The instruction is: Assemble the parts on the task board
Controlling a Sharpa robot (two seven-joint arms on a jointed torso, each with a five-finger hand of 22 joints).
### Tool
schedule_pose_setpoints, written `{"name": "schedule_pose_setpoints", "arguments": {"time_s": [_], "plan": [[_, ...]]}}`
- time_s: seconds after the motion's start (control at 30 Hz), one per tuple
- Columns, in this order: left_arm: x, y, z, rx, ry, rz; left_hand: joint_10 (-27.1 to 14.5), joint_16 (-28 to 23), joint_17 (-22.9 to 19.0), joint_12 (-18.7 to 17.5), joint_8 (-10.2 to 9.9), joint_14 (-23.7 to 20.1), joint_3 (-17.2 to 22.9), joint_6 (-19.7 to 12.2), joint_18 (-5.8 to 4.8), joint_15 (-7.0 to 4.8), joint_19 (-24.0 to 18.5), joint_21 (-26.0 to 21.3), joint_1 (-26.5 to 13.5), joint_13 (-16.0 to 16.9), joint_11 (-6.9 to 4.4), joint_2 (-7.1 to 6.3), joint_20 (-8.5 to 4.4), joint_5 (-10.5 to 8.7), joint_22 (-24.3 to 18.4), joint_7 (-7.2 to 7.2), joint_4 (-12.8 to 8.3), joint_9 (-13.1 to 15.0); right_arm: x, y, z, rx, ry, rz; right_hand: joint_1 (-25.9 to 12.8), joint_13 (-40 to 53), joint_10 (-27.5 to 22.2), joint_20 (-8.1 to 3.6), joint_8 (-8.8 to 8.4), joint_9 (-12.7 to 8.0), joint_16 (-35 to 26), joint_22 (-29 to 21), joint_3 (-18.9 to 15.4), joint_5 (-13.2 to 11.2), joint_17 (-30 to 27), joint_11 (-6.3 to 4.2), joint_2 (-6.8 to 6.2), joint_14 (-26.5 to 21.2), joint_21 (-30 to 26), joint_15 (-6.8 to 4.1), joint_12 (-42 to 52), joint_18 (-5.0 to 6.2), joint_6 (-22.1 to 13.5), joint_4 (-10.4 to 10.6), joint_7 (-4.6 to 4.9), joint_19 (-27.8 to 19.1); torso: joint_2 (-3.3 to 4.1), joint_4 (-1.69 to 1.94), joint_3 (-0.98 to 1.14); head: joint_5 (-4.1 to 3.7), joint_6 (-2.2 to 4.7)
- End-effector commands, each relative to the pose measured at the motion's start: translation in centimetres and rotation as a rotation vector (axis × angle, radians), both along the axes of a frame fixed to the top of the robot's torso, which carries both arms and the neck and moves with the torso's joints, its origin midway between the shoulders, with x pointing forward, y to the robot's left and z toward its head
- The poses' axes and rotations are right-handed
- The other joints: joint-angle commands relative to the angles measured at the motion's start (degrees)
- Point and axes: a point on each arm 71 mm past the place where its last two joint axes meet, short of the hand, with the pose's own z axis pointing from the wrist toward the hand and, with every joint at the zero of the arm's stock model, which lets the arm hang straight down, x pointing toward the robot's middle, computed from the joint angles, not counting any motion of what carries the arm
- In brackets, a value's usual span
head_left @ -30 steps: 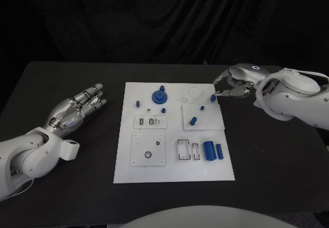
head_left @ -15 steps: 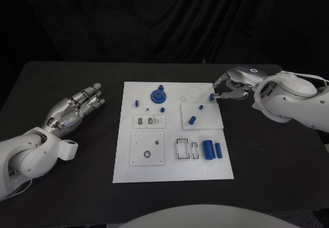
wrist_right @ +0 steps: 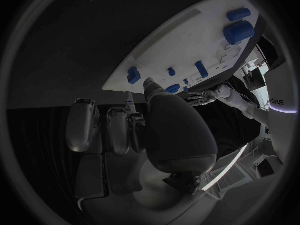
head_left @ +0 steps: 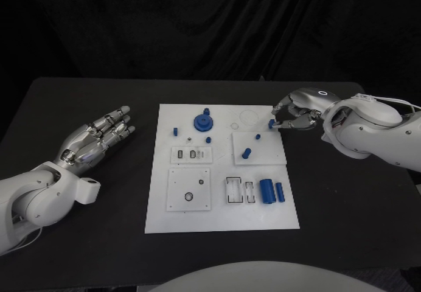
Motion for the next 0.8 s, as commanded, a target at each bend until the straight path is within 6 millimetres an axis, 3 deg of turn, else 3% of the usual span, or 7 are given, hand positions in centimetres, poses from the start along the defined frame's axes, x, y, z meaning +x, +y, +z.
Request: {"name": "schedule_pose_setpoints", "arguments": {"time_s": [0.03, 0.53, 0.8], "plan": [[-0.2, -0.1, 0.5, -0.052, -0.057, -0.018, -0.07, 0.20, 0.06, 0.23, 0.14, 0.09, 0.13, -0.27, 1.10, 0.33, -0.09, 0.31, 0.17, 0.07, 0.36, -0.55, 0.29, 0.08, 0.06, -0.02, -0.06, 0.05, 0.0, 0.0, -0.1, 0.005, -0.010, -0.009, 0.51, 15.09, 6.07, 0.20, 0.01, 0.09, -0.16, 5.20, -0.04, -0.30, 3.27, 0.24, -0.01, 3.07, -0.23, 0.01, 0.15, 0.05, -0.05, 0.33, 0.07, -0.24, 0.00, 0.02, -0.04, 0.00, -0.11], [-0.2, -0.2, 0.4, -0.050, -0.048, -0.024, -0.22, 0.16, 0.02, 0.19, 0.13, -0.01, 0.31, -0.33, 1.10, 0.33, -0.10, 0.30, 0.18, 0.04, 0.31, -0.49, 0.35, 0.13, 0.05, 0.07, -0.16, 0.04, 0.4, 0.3, -0.9, -0.026, 0.006, -0.007, 1.76, 15.09, 6.07, 0.35, -0.29, 0.81, -1.73, 4.29, 0.04, 0.41, 1.34, 0.34, 0.15, 2.46, -2.07, 0.13, 0.15, 0.42, -0.76, 0.24, 0.12, -1.08, 0.01, 0.00, -0.03, 0.20, -0.19], [-0.2, -0.3, 0.3, -0.049, -0.041, -0.028, -0.28, 0.14, 0.01, 0.18, 0.12, -0.05, 0.46, -0.42, 1.09, 0.35, -0.12, 0.29, 0.18, 0.02, 0.35, -0.41, 0.40, 0.15, 0.04, 0.08, -0.23, 0.03, 0.5, 0.6, -1.5, -0.037, 0.014, 0.000, 2.86, 15.09, 6.07, 0.38, -0.40, 1.49, -2.75, 3.80, 0.10, 1.94, 0.26, 0.34, 0.22, 2.17, -3.17, 0.14, 0.15, 0.62, -1.11, -0.15, 0.13, -1.47, 0.00, 0.06, -0.03, 0.24, -0.39]]}}
